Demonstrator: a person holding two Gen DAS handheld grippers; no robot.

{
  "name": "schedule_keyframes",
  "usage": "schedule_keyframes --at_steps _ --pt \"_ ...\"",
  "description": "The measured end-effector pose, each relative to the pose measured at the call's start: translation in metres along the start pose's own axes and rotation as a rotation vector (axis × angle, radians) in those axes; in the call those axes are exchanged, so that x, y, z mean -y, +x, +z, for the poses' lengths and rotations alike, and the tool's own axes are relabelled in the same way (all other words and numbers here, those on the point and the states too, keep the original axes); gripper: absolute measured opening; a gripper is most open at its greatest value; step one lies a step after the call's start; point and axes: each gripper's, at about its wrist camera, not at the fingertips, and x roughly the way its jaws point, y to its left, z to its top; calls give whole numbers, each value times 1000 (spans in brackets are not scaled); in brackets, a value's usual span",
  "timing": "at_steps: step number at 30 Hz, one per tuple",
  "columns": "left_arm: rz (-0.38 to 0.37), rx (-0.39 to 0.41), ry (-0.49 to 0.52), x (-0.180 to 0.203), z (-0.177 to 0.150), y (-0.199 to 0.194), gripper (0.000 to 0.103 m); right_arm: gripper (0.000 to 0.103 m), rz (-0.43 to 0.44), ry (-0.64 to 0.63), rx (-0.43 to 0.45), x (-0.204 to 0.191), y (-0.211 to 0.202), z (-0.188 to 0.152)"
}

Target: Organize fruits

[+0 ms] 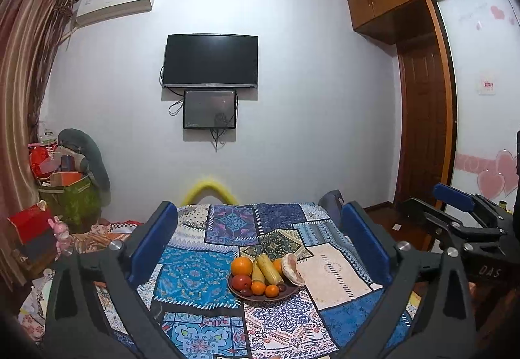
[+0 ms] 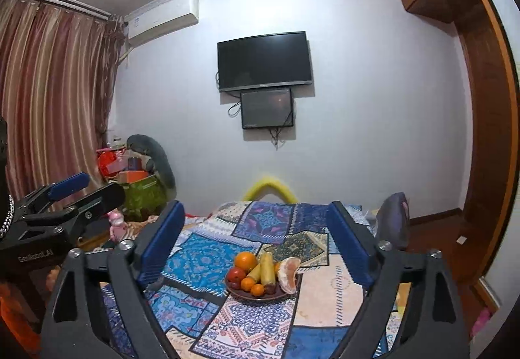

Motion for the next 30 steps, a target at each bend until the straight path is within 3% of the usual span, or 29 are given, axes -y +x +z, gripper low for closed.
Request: schedule_keyframes --at_steps 3,30 --pt "4 0 -6 0 0 -1 103 102 -14 5 10 1 -1 1" --pt "-5 -11 -9 -1 -4 1 103 103 -57 -11 39 -3 -17 -2"
